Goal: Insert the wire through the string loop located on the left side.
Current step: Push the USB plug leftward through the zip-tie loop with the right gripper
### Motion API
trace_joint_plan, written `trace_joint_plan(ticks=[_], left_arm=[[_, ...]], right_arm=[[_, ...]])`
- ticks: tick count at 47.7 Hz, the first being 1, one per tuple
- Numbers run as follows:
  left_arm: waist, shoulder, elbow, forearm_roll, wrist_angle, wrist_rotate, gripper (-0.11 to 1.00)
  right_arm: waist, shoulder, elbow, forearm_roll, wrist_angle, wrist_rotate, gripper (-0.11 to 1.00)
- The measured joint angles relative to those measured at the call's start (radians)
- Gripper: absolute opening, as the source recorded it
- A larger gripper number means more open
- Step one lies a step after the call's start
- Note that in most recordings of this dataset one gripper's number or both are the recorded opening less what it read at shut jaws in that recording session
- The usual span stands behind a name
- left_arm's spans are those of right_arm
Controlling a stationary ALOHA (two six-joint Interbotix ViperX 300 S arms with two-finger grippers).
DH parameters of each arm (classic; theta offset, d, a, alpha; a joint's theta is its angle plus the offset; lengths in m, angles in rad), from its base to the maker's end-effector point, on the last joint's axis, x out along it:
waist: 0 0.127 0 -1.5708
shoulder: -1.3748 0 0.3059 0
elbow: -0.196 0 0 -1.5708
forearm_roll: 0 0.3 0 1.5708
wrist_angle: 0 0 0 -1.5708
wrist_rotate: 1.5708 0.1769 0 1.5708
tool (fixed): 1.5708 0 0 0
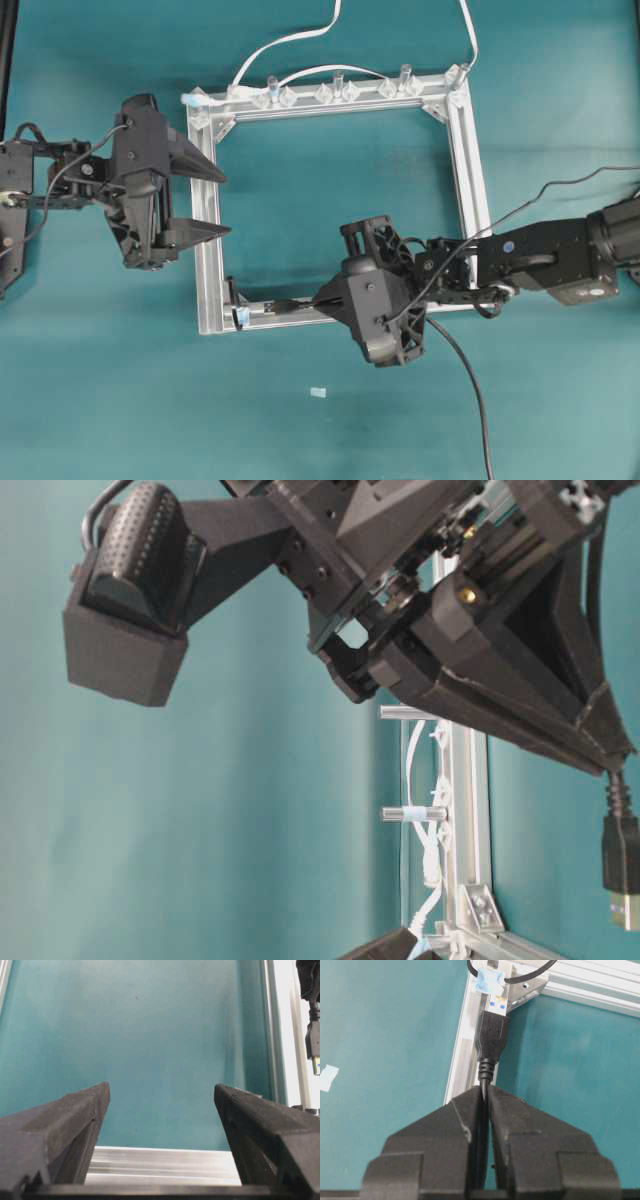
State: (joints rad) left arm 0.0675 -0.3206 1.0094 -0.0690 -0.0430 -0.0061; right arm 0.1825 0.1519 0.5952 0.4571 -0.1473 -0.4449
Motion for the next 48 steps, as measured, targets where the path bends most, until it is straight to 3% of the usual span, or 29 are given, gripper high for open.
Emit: trace_joint_plan(ticks=[29,48], left_arm=[[0.0,-0.005,0.0,0.0,0.003,0.0,0.85],[-0.02,-0.086,0.058,0.002,0.06,-0.006,0.85]], right_arm=[[-0.002,0.0,-0.002,-0.002,0.0,0.0,0.07],[-0.009,0.011,-0.034,-0.002,-0.002,0.0,0.07]])
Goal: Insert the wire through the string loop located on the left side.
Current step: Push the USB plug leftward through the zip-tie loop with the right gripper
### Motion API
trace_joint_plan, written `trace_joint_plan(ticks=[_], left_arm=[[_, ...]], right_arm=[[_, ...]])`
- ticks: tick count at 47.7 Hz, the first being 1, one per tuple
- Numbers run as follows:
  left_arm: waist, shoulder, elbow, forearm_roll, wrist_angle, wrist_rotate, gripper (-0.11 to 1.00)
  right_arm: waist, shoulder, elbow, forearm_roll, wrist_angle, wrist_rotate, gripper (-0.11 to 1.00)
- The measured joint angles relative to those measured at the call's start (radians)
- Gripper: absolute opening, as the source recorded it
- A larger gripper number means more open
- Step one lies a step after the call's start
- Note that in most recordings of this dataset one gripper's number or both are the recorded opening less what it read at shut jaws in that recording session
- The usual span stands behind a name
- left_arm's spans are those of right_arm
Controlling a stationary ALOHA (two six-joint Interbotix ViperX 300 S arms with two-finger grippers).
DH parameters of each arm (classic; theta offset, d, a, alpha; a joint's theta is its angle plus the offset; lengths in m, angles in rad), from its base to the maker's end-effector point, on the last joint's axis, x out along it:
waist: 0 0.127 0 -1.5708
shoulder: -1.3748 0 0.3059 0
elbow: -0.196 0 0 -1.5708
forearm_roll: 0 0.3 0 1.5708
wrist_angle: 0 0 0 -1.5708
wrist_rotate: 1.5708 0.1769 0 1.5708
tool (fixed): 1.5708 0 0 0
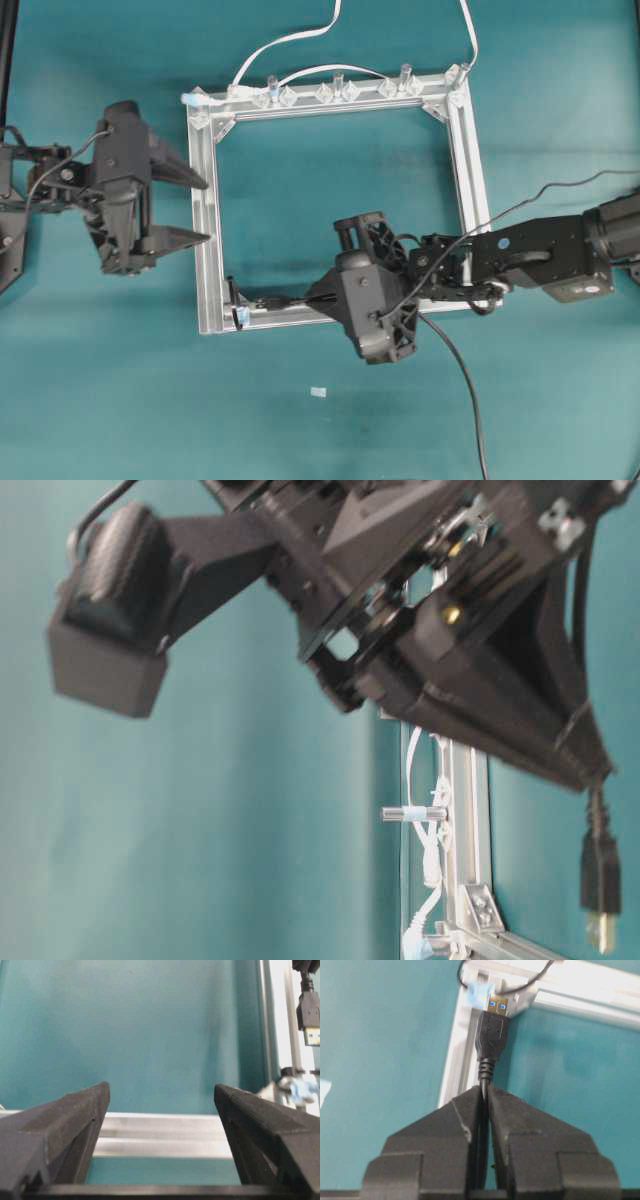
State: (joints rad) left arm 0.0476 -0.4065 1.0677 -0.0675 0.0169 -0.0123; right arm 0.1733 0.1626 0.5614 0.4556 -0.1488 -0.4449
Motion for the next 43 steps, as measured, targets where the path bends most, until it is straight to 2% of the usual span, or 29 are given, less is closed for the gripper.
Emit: trace_joint_plan(ticks=[19,32,43], left_arm=[[-0.08,-0.094,0.064,-0.002,0.012,-0.075,0.85],[-0.144,-0.109,0.072,-0.002,0.02,-0.091,0.85],[-0.163,-0.11,0.072,0.0,0.028,-0.094,0.85]], right_arm=[[-0.012,0.084,-0.106,0.0,0.0,0.0,0.07],[-0.02,0.121,-0.15,-0.002,0.0,0.0,0.07],[-0.023,0.149,-0.184,-0.002,0.0,0.0,0.07]])
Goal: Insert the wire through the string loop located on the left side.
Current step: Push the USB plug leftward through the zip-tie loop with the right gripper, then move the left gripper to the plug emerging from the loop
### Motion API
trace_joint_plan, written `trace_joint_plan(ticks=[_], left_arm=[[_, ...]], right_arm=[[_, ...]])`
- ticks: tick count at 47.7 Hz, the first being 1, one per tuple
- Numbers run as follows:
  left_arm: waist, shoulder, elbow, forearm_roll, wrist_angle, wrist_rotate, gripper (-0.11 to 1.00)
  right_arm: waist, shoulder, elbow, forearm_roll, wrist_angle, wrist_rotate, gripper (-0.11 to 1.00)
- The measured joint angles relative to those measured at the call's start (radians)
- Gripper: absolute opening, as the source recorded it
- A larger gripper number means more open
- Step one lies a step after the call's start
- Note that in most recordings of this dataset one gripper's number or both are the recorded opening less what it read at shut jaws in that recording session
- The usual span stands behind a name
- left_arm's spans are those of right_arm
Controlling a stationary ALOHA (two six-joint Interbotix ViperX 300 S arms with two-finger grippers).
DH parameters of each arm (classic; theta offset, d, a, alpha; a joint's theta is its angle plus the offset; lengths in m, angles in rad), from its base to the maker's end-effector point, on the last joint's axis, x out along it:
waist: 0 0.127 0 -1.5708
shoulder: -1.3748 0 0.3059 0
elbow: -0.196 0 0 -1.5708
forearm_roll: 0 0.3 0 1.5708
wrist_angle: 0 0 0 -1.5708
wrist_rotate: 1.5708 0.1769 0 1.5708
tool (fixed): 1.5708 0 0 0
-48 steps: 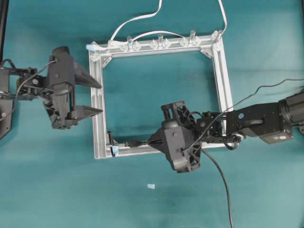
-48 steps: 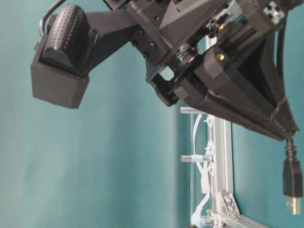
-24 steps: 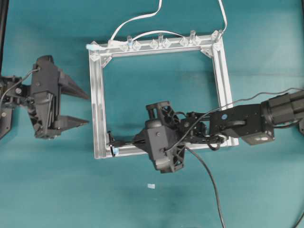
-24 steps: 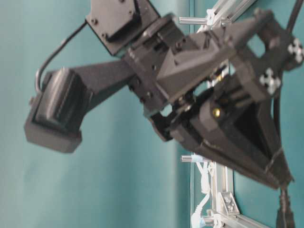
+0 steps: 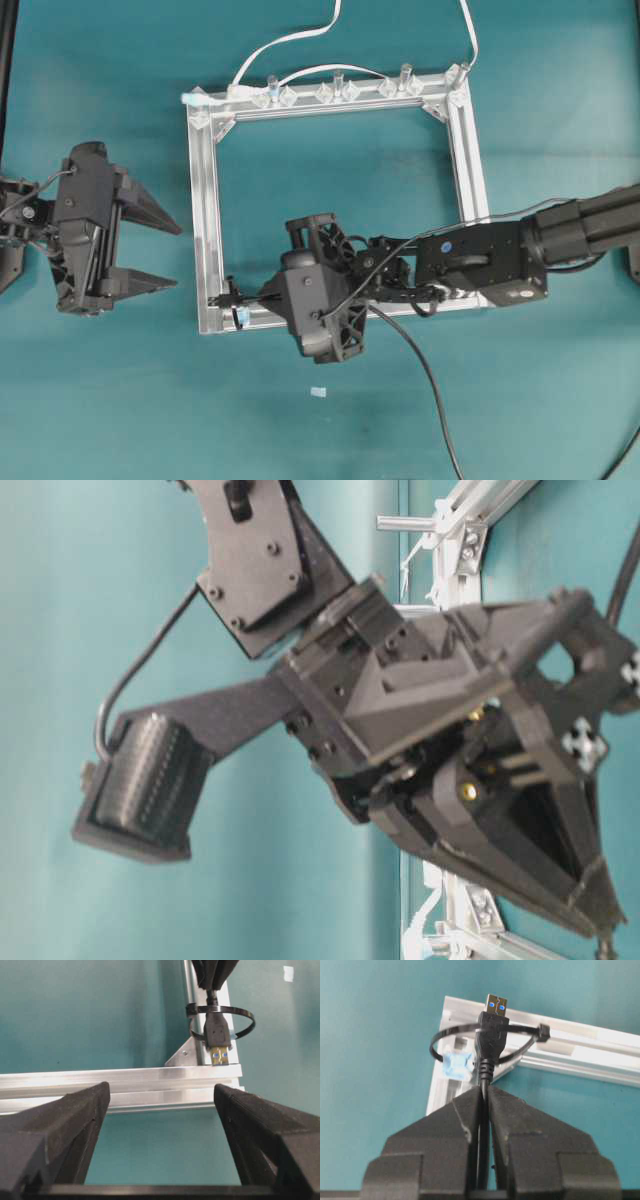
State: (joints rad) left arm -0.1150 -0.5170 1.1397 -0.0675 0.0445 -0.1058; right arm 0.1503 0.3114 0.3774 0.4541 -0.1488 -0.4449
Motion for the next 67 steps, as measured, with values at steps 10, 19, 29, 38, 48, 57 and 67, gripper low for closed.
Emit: trace_joint_plan(ticks=[10,19,29,38,48,57,67], left_arm=[[-0.015,0.0,0.0,-0.002,0.005,-0.002,0.85],[-0.026,-0.002,0.0,-0.002,0.02,-0.002,0.85],[-0.032,-0.005,0.0,-0.002,0.031,-0.002,0.85],[-0.032,-0.006,0.0,-0.002,0.032,-0.003,0.85],[-0.032,0.014,-0.008,-0.002,0.031,-0.003,0.85],[-0.044,0.066,-0.034,-0.002,0.029,-0.035,0.86],[-0.075,0.129,-0.046,-0.002,0.02,-0.155,0.89]], right_arm=[[-0.005,0.029,-0.029,0.002,0.0,0.0,0.07],[-0.012,0.048,-0.052,0.002,0.0,0.0,0.07],[-0.015,0.051,-0.064,0.0,0.002,0.0,0.07],[-0.017,0.052,-0.064,0.0,0.002,0.002,0.07],[-0.017,0.052,-0.064,-0.005,0.002,0.0,0.07],[-0.017,0.054,-0.066,-0.02,0.002,0.0,0.07],[-0.018,0.054,-0.064,-0.023,0.002,0.0,0.07]])
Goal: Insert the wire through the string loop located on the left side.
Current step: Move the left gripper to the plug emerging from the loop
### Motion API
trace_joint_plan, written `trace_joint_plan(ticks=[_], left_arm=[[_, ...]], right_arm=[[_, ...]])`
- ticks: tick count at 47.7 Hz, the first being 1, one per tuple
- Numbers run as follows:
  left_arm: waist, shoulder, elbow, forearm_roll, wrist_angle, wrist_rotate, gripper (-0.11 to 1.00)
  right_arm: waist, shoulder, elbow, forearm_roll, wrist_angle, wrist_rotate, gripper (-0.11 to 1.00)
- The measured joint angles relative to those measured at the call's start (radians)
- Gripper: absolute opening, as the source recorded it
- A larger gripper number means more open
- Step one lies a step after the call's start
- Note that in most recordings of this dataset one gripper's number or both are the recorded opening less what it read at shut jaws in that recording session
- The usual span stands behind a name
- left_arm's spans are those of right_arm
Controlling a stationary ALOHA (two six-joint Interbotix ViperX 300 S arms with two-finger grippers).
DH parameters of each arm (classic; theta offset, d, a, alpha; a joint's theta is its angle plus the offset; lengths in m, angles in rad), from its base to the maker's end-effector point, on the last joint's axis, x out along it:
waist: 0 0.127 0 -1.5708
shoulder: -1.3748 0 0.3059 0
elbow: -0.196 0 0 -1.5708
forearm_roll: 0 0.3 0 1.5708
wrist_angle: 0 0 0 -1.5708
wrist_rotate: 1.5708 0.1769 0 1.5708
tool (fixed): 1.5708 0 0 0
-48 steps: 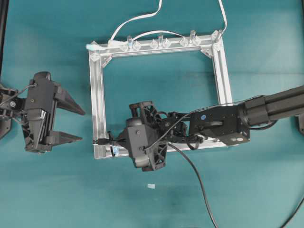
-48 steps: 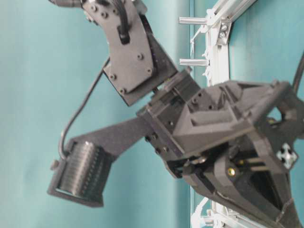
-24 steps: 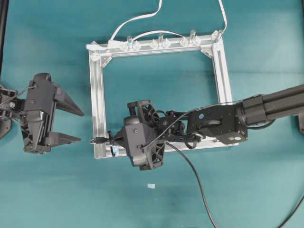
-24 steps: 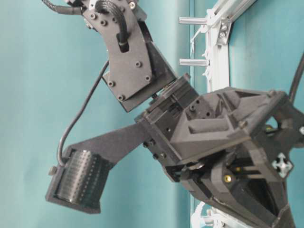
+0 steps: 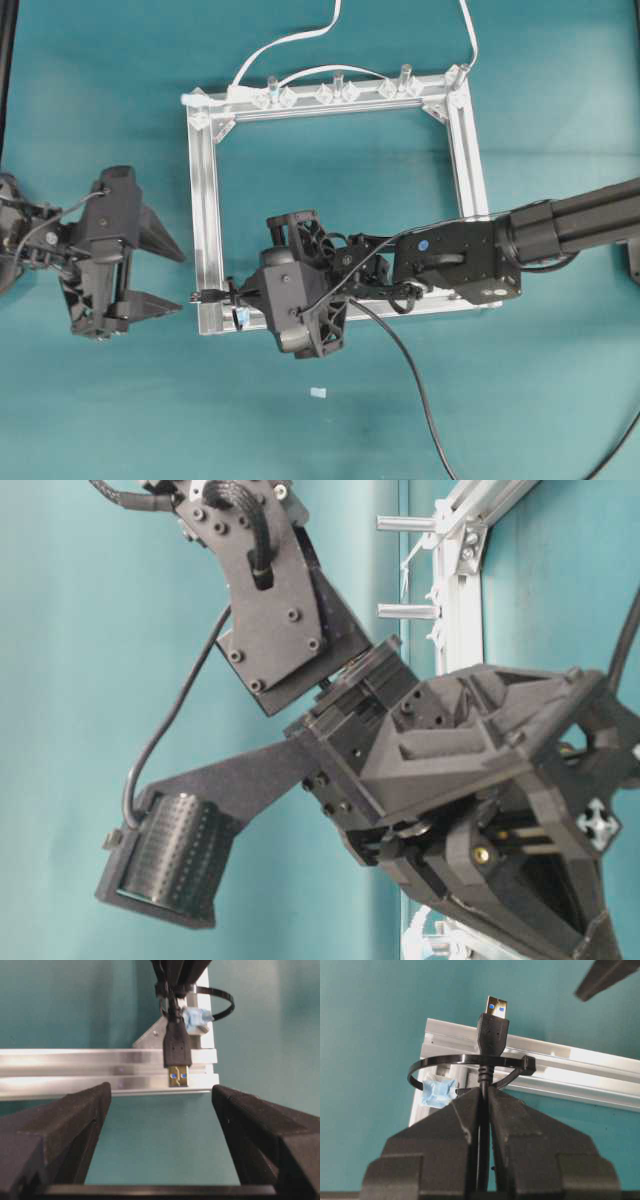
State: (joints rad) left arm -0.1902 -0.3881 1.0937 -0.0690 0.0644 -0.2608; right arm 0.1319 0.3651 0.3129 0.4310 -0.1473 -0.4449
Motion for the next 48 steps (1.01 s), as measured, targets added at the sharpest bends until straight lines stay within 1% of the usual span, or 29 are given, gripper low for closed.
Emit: trace_joint_plan(ticks=[3,7,43,46,48], left_arm=[[-0.009,0.023,0.0,0.0,-0.008,-0.025,0.91],[-0.017,0.048,-0.008,0.0,-0.015,-0.035,0.91],[-0.026,0.258,-0.147,0.008,-0.018,-0.034,0.91],[-0.026,0.27,-0.15,0.008,-0.018,-0.034,0.89],[-0.026,0.273,-0.15,0.008,-0.017,-0.034,0.86]], right_arm=[[0.0,0.0,0.0,0.0,0.0,0.0,0.07],[0.0,-0.002,-0.002,0.0,-0.002,-0.002,0.07],[0.0,-0.002,-0.002,0.0,-0.002,0.0,0.07],[-0.002,0.0,-0.002,-0.002,-0.002,0.0,0.07],[0.0,0.0,0.0,0.0,-0.002,0.0,0.07]])
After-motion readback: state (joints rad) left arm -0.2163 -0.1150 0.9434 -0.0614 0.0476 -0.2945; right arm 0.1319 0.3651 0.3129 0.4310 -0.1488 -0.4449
